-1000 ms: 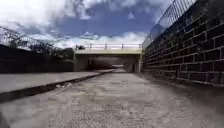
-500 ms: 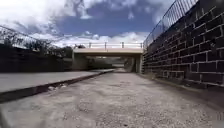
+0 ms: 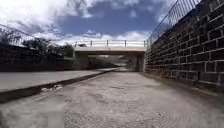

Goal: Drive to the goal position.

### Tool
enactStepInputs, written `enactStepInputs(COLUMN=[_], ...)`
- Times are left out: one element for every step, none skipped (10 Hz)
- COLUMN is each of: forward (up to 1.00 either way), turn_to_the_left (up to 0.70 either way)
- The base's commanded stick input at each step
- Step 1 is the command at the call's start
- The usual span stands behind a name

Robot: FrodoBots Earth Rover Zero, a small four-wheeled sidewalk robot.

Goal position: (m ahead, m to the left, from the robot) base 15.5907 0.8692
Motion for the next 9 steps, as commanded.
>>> enactStepInputs(forward=[0.85, 0.85, 0.85, 0.85, 0.85, 0.85, 0.85, 0.85, 0.85], turn_to_the_left=[0.0, 0.0, 0.0, 0.0, 0.0, 0.0, 0.0, 0.0, 0.0])
